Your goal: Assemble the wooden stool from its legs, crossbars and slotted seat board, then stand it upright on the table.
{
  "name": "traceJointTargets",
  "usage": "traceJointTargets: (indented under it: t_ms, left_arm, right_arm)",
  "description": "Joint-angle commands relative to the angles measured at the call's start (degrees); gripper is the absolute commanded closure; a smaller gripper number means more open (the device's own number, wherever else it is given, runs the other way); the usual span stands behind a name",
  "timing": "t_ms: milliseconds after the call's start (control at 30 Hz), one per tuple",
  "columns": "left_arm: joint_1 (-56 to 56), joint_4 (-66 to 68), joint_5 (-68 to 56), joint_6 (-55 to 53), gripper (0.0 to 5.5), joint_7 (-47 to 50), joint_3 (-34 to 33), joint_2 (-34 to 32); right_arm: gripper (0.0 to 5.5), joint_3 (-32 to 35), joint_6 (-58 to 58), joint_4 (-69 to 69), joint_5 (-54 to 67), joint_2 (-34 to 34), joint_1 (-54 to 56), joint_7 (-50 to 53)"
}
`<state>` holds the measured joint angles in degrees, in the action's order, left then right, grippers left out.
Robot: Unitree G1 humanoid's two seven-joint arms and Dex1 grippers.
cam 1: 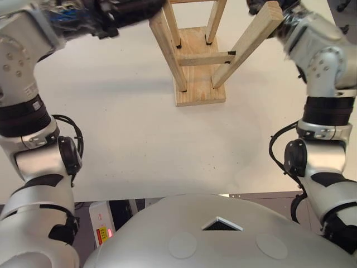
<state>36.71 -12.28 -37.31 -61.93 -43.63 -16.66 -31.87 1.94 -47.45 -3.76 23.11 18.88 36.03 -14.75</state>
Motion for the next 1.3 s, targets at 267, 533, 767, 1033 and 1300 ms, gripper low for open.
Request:
traceJointTargets:
  t_ms: [267, 533, 767, 1033, 1300]
  left_arm:
    - [-13.26, -12.56, 8.69, -1.49, 3.72, 51.16, -7.03, 36.41]
    - [-12.00, -10.23, 11.26, 7.12, 5.01, 62.23, -6.56, 43.33]
    - [-4.10, 6.96, 14.60, 20.79, 5.47, 63.07, -3.50, 42.79]
    - [1.76, 25.46, 17.84, 34.67, 5.47, 60.29, -6.54, 33.65]
    - [-12.10, 16.01, 15.52, 27.95, 5.47, 44.72, -4.05, 21.33]
  right_arm:
    - [5.50, -9.84, -3.08, 8.46, -9.11, -0.84, -6.32, 2.34]
    - [5.50, -14.74, -5.05, 9.62, -12.64, -6.34, -6.37, 4.60]
    - [5.50, -22.21, -6.26, 12.06, -14.47, -10.03, -6.58, 3.38]
    - [5.50, -28.77, -4.33, 14.48, -16.57, -10.95, -7.35, -0.51]
    - [5.50, -16.94, 6.10, 24.21, -13.70, -14.59, -2.91, 0.41]
